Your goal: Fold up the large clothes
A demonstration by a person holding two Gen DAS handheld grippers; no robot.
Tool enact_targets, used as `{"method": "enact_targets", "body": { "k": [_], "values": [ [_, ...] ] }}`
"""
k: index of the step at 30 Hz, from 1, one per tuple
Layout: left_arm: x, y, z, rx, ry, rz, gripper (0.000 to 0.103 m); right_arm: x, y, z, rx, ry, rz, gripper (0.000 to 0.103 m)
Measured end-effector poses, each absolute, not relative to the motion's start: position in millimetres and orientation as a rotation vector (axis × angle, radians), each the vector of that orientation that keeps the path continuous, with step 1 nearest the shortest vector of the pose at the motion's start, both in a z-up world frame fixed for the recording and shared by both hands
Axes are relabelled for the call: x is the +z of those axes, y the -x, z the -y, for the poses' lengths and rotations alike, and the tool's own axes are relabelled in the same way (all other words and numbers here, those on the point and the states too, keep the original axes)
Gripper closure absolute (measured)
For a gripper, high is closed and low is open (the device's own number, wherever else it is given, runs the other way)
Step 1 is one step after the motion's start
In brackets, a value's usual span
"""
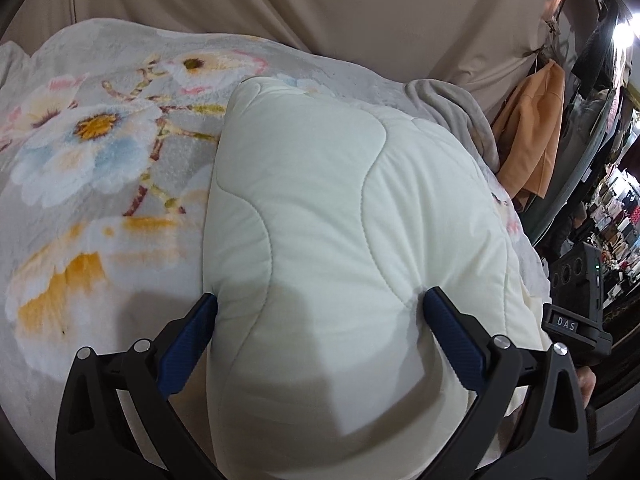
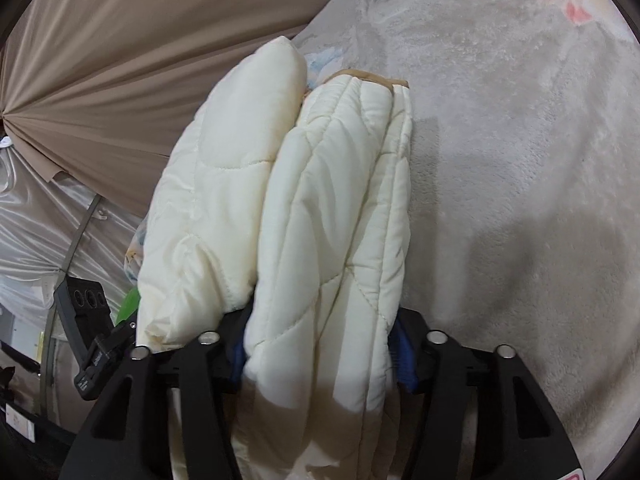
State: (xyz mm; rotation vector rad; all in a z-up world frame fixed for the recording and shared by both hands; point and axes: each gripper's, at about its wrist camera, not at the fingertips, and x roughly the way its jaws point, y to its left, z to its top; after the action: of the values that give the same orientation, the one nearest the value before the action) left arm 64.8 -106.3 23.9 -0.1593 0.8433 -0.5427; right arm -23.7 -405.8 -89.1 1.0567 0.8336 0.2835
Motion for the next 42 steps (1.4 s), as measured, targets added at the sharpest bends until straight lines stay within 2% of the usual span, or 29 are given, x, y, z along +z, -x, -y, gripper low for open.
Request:
{"method": "enact_targets", "body": {
  "k": [2,4,6,8,10,11,14,15,22,25,26,29,32,42],
  "values": [
    [28.2,-63.3,108.3,-0.546,0.159,-0.838,0.007,-85.1,25.7,405.0,0.281,-1.037,-0.818,0.068],
    [35.7,-59.8,109.3,-0.549,0.157,-0.826,0.017,-78.6,30.2,405.9,0.261,-1.01,-0.8,0.077],
    [46.5,-53.2,110.2,-0.552,0.137,-0.809,0.031,-67.3,35.3,403.7,0.225,-0.985,-0.788,0.081],
    [57.5,-43.5,111.6,-0.572,0.109,-0.783,0.033,-57.9,44.2,403.2,0.194,-0.972,-0.776,0.084],
    [60.8,-33.3,113.8,-0.604,0.074,-0.775,0.033,-53.5,57.8,403.5,0.178,-0.985,-0.76,0.084],
    [57.5,-31.3,114.7,-0.617,0.061,-0.789,0.029,-53.8,64.9,403.3,0.173,-0.989,-0.754,0.084],
    [39.2,-31.4,111.4,-0.596,0.038,-0.819,0.008,-65.0,81.0,400.9,0.152,-1.017,-0.763,0.083],
    [36.0,-32.8,107.8,-0.586,0.052,-0.824,0.005,-72.8,83.8,400.2,0.161,-1.051,-0.76,0.082],
    [26.8,-43.1,110.8,-0.578,0.12,-0.904,0.005,-72.8,83.5,395.8,0.109,-1.078,-0.746,0.069],
    [28.0,-42.9,119.9,-0.577,0.107,-0.902,0.005,-73.9,80.5,395.6,0.093,-1.09,-0.745,0.071],
    [31.0,-40.5,122.4,-0.581,0.094,-0.893,0.006,-71.6,80.8,394.8,0.088,-1.085,-0.742,0.075],
    [48.0,-28.8,125.9,-0.573,0.046,-0.828,0.023,-54.7,85.1,387.5,0.062,-1.03,-0.727,0.084],
    [67.7,-23.3,120.8,-0.581,0.018,-0.761,0.033,-26.7,89.1,380.8,0.034,-0.96,-0.692,0.086],
    [161.7,-18.2,84.5,-0.6,-0.029,-0.501,0.042,81.6,80.2,366.5,0.053,-0.769,-0.488,0.086]
  ]
}}
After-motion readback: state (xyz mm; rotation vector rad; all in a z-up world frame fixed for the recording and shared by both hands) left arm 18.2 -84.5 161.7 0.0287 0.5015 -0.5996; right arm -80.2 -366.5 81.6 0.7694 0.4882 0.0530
